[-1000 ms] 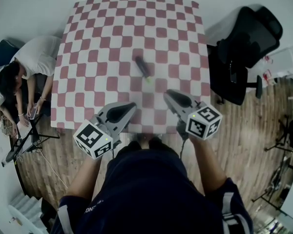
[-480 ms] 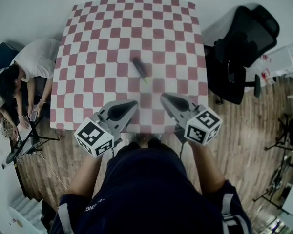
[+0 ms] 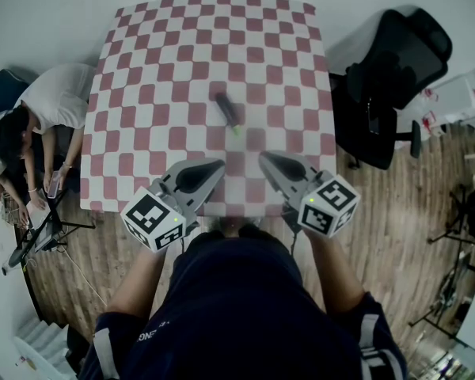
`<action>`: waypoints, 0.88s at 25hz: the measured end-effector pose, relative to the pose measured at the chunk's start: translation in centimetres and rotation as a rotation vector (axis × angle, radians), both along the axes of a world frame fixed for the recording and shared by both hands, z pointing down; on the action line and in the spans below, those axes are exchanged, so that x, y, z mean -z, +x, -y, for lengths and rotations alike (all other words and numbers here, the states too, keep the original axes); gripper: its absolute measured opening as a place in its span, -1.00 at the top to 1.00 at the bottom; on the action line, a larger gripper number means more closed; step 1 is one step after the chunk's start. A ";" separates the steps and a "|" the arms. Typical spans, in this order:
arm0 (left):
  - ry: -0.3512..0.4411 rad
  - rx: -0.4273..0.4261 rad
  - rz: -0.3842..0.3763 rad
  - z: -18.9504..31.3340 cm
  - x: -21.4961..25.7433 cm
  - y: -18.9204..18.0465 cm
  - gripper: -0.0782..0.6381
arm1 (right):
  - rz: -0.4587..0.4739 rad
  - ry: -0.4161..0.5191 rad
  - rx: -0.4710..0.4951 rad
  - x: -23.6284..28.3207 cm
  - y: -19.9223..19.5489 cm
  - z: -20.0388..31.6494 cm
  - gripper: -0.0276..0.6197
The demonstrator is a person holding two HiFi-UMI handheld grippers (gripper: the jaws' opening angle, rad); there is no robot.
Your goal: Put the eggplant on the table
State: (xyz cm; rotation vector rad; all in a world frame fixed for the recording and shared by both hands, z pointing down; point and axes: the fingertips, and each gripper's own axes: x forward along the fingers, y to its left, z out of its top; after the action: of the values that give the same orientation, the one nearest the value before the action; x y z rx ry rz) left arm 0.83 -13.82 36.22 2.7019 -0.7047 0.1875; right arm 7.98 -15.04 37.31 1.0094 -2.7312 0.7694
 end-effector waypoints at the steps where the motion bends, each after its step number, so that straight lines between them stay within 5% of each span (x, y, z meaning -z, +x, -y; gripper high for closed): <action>1: -0.001 0.001 -0.001 0.1 0.0 0.0 0.70 | -0.001 -0.001 0.001 0.0 0.0 0.0 0.86; 22: -0.014 0.021 -0.005 -0.6 -0.7 -0.2 0.70 | -0.020 -0.029 0.032 -1.4 -0.7 -0.4 0.86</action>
State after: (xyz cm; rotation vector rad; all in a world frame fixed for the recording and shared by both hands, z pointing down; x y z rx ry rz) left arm 0.59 -13.25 36.97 2.6799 -0.7277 0.1802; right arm 7.28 -14.62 38.72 0.9603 -2.7046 0.7874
